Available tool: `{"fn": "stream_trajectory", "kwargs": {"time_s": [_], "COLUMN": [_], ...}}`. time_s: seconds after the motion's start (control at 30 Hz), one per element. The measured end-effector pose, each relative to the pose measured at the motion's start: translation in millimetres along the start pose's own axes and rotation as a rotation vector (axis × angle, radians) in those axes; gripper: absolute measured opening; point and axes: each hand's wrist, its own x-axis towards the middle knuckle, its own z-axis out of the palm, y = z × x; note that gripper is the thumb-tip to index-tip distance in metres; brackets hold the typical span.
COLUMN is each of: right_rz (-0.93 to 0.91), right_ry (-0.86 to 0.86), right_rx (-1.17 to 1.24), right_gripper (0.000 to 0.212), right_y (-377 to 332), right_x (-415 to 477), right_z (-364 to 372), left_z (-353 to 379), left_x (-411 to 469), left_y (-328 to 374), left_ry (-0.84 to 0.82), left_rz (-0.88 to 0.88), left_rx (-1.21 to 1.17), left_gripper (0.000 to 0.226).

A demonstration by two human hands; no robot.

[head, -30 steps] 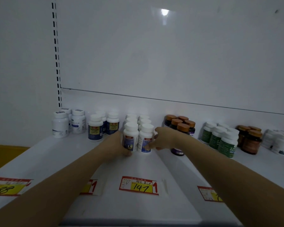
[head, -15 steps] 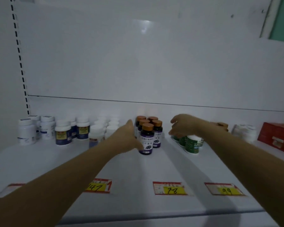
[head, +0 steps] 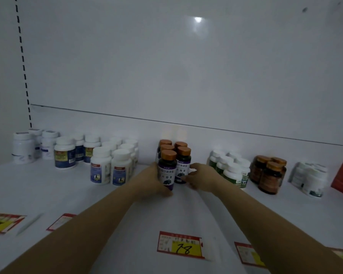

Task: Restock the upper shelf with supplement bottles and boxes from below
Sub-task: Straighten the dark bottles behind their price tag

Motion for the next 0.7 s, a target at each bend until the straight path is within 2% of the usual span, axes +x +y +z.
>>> {"fn": "stream_trajectory", "kwargs": {"time_s": [0.1, 0.2, 0.43, 0.7], "right_rz": [0.013, 0.008, 0.004, 0.012], "right_ry": [0.039, 0.08, 0.113, 0.117], "right_rx": [0.008, -0.028, -0.024, -0.041], "right_gripper": [0.048, 0.041, 0.042, 0.047], "right_y": [-1, -3, -3, -5], "right_x": [2, 3, 3, 5], "right_z": [3, 4, 6, 6], "left_z": [-5, -7, -11, -6], "left_x": [2, 3, 10, 14], "left_y": [-4, -10, -16, -14], "left_ry": [-0.031, -0.046, -0.087, -0.014], "left_rz": [-0.02, -0.025, -0.015, -0.001], "left_rx": [0.026, 0.026, 0.039, 0.08], "left_gripper": [0.075, 0.073, 0.075, 0.074]}}
